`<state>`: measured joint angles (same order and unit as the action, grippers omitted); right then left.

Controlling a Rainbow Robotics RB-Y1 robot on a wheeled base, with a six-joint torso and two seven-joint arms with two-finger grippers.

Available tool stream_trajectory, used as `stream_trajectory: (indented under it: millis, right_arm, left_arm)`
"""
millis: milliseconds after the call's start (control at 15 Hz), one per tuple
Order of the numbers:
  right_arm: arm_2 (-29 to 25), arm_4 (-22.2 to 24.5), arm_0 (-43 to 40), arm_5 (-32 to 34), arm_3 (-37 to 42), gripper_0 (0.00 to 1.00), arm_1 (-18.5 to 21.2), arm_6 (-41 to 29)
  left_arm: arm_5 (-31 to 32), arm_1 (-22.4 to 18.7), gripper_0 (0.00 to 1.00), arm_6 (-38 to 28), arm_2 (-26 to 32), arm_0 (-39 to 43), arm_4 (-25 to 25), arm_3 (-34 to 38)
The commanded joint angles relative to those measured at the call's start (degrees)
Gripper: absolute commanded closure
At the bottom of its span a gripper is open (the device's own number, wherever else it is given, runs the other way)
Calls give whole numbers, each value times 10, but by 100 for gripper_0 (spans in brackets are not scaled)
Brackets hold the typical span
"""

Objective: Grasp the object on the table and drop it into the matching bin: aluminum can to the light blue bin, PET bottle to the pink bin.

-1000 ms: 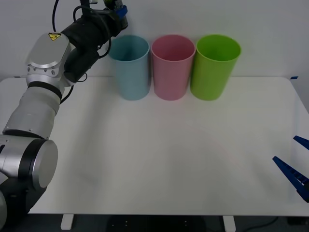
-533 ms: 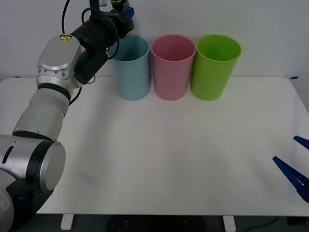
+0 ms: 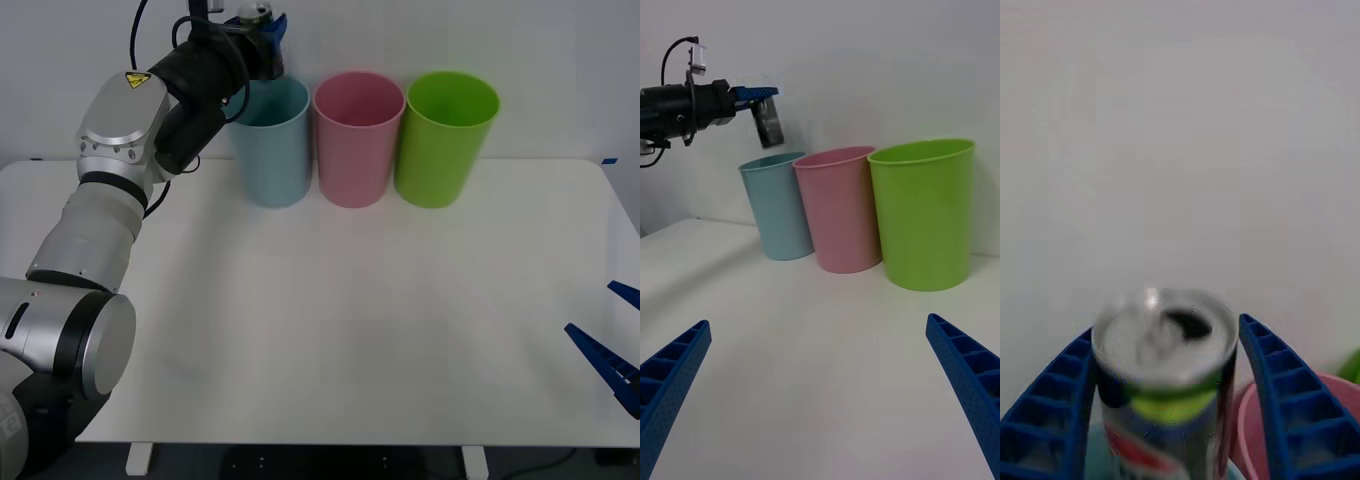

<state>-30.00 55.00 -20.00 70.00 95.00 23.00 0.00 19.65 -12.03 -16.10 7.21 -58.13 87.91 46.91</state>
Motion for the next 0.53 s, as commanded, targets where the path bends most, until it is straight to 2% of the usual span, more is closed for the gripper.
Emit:
stream_trajectory:
  millis: [67, 267, 533]
  right_arm:
    - [0, 0, 0, 0, 0, 0, 0, 0]
    - [0, 0, 0, 0, 0, 0, 0, 0]
    - [0, 0, 0, 0, 0, 0, 0, 0]
  left_arm:
    - [4, 0, 0, 0, 0, 1, -7, 0]
    - [14, -4, 0, 0, 0, 4, -17, 0]
    - [46, -20, 0, 4, -2, 16, -56, 4]
